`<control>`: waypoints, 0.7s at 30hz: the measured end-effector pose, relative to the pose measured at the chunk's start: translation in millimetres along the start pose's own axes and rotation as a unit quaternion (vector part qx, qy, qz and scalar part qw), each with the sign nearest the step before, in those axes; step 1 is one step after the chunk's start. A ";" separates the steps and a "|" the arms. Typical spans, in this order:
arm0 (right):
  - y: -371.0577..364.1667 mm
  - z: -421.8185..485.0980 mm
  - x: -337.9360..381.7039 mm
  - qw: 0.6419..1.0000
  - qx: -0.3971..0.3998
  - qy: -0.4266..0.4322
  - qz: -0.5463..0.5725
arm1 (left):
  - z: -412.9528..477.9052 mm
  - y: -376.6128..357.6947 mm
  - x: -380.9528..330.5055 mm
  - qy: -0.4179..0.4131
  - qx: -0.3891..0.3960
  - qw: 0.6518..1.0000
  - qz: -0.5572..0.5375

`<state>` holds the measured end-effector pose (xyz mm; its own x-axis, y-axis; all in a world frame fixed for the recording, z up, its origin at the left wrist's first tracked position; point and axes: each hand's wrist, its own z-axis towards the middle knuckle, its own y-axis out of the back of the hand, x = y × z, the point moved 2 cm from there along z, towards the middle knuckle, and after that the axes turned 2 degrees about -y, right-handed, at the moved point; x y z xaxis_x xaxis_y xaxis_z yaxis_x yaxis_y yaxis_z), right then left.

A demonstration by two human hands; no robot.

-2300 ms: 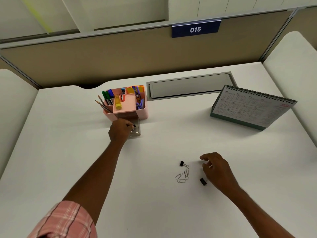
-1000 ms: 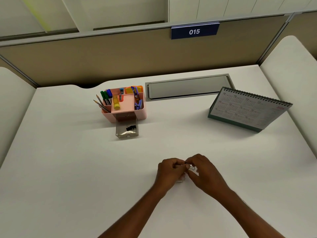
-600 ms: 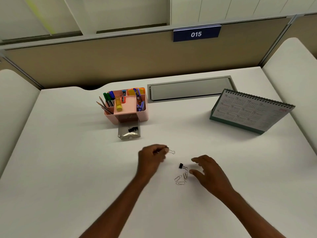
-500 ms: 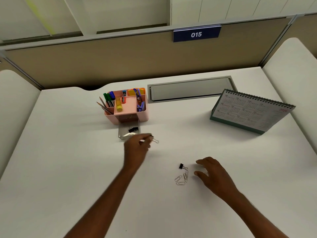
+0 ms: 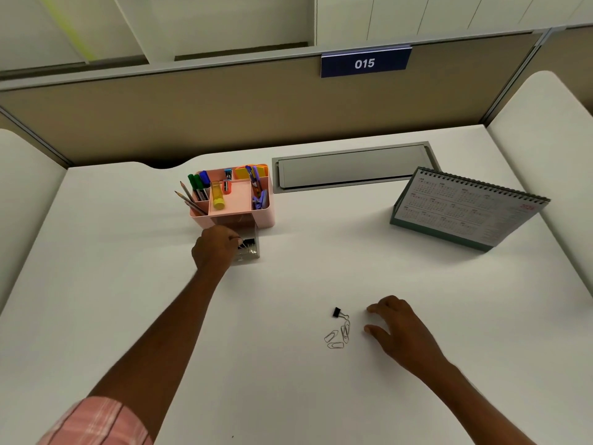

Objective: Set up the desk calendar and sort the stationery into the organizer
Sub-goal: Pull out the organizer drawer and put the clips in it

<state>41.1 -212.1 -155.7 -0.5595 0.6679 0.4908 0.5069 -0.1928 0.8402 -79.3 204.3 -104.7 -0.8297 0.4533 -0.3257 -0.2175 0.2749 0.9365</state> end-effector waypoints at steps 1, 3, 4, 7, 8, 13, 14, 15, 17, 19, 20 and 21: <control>0.2 -0.1 0.3 1.000 0.001 -0.001 0.001 | 1.3 -2.9 0.0 0.005 0.009 1.000 0.014; 0.8 -0.1 0.8 1.000 0.002 0.000 0.002 | 3.3 -7.6 0.6 0.017 0.025 0.999 0.033; 0.9 0.2 1.0 1.000 0.001 -0.001 0.001 | 4.6 -9.8 0.7 0.019 0.030 0.999 0.040; 0.7 0.9 1.4 1.000 -0.003 -0.006 0.002 | 7.1 -14.0 -0.2 0.017 0.025 0.998 0.056; 0.6 0.9 1.7 1.000 -0.004 -0.006 0.002 | 7.1 -15.1 -0.3 0.014 0.022 0.998 0.056; -0.5 3.5 6.3 1.000 -0.001 -0.010 -0.002 | 5.5 -19.6 -0.3 0.010 0.009 0.998 0.053; -0.3 4.2 8.0 1.000 0.000 -0.013 -0.003 | 5.3 -20.3 -0.5 0.013 0.009 0.999 0.051; 0.0 5.2 9.8 1.000 -0.001 -0.016 -0.005 | 4.6 -20.3 -0.9 0.013 0.008 0.999 0.048; -0.6 7.0 14.5 1.000 0.002 -0.020 -0.004 | 3.3 -19.0 -1.9 0.013 -0.003 0.999 0.037; -3.2 8.5 19.6 1.000 0.005 -0.018 -0.002 | -1.5 -15.6 -5.5 0.015 -0.023 1.000 0.013; -5.2 9.3 22.5 1.000 0.005 -0.017 0.001 | -6.2 -12.9 -9.1 0.017 -0.034 0.999 -0.001; -6.8 10.4 26.0 1.000 0.005 -0.017 0.007 | -12.1 -9.7 -14.2 0.014 -0.046 0.999 -0.017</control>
<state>29.9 -186.0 -151.1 -0.5302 0.6893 0.4937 0.5210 -0.1945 0.8311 -71.6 185.0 -107.6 -0.8355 0.4201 -0.3542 -0.2905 0.2095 0.9337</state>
